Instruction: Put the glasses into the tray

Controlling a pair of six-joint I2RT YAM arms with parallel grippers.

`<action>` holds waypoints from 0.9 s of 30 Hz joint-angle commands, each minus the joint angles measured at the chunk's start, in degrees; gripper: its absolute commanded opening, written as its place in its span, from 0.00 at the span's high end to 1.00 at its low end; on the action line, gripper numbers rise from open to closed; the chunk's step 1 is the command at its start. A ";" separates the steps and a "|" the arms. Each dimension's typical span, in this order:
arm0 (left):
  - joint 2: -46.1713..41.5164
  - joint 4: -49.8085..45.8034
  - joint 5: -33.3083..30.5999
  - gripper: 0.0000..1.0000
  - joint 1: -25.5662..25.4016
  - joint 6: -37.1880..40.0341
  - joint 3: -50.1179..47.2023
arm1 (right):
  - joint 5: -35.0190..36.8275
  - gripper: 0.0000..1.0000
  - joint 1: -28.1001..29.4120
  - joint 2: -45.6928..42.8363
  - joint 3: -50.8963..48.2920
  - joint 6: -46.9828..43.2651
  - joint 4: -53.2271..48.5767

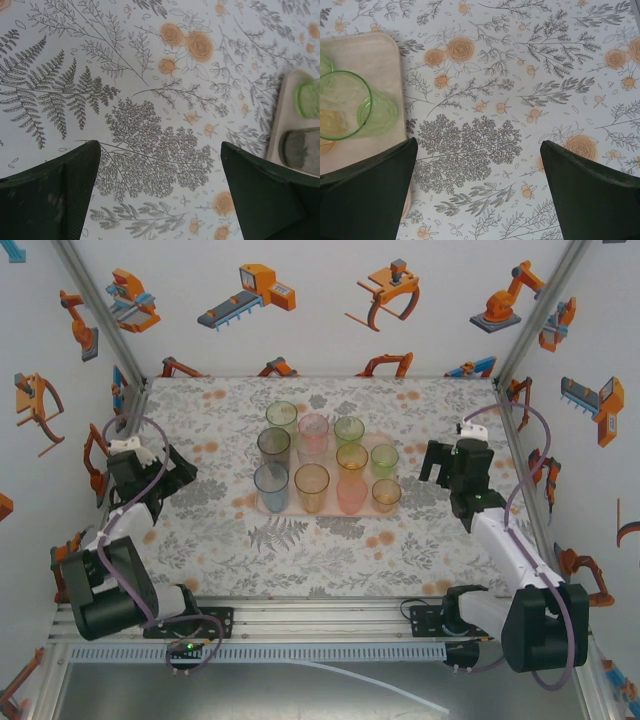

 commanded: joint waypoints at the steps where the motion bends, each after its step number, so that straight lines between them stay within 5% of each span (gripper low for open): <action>1: 3.50 12.41 -1.95 0.03 0.31 -0.10 -1.74 | -0.94 0.01 -0.31 -0.53 -1.21 -1.58 3.98; 14: 5.31 30.95 -0.04 0.03 -0.08 0.66 -11.61 | -1.35 0.01 -0.33 -5.41 -9.14 -3.31 11.35; 21: 3.90 44.73 -7.52 0.03 -6.51 6.48 -19.82 | 1.66 0.01 -0.33 -10.62 -16.25 -4.85 18.09; 27: 12.08 54.34 -10.34 0.03 -9.45 8.59 -20.42 | 3.60 0.01 -0.33 -10.26 -19.13 -6.09 23.67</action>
